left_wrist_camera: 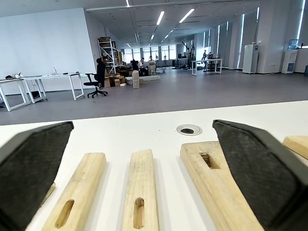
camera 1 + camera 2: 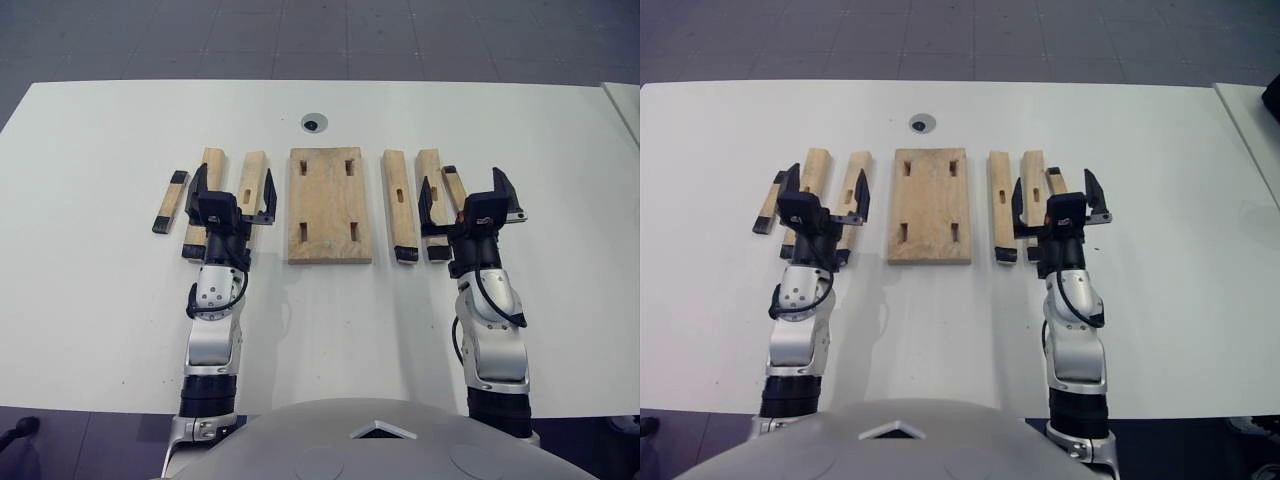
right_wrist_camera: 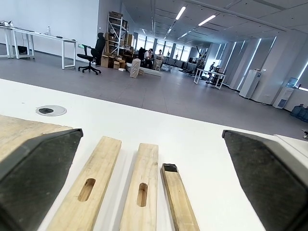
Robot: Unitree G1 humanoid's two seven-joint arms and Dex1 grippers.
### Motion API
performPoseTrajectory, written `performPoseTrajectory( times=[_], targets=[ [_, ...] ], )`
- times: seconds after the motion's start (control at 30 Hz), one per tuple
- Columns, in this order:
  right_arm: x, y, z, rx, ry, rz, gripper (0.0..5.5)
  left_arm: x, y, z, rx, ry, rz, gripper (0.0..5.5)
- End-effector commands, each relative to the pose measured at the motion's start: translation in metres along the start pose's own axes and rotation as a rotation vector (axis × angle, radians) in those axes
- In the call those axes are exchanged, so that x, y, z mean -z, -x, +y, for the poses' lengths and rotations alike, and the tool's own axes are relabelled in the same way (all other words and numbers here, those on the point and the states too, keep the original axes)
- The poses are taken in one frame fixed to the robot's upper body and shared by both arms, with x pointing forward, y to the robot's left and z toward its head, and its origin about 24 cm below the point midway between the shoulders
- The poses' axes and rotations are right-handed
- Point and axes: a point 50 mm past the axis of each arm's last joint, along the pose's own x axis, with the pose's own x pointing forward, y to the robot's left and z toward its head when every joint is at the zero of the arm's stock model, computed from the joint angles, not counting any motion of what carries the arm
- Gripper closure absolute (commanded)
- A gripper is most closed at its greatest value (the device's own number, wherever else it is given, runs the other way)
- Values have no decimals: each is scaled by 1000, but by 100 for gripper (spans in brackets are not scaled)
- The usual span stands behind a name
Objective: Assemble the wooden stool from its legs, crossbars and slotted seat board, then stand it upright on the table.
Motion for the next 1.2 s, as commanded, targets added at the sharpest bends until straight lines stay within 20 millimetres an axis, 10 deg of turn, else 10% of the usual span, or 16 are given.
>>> performPoseTrajectory(
  times=[0.03, 0.83, 1.2],
  targets=[
    [-4, -1, -1, -2, 8, 5, 10, -2, 2, -1, 3, -31, 6, 12],
    [-3, -1, -3, 23, -68, 52, 10, -4, 2, -2, 3, -46, -5, 12],
    [30, -31, -68, -10, -137, 277, 10, -2, 4, -2, 7, -44, 7, 12]
  ],
)
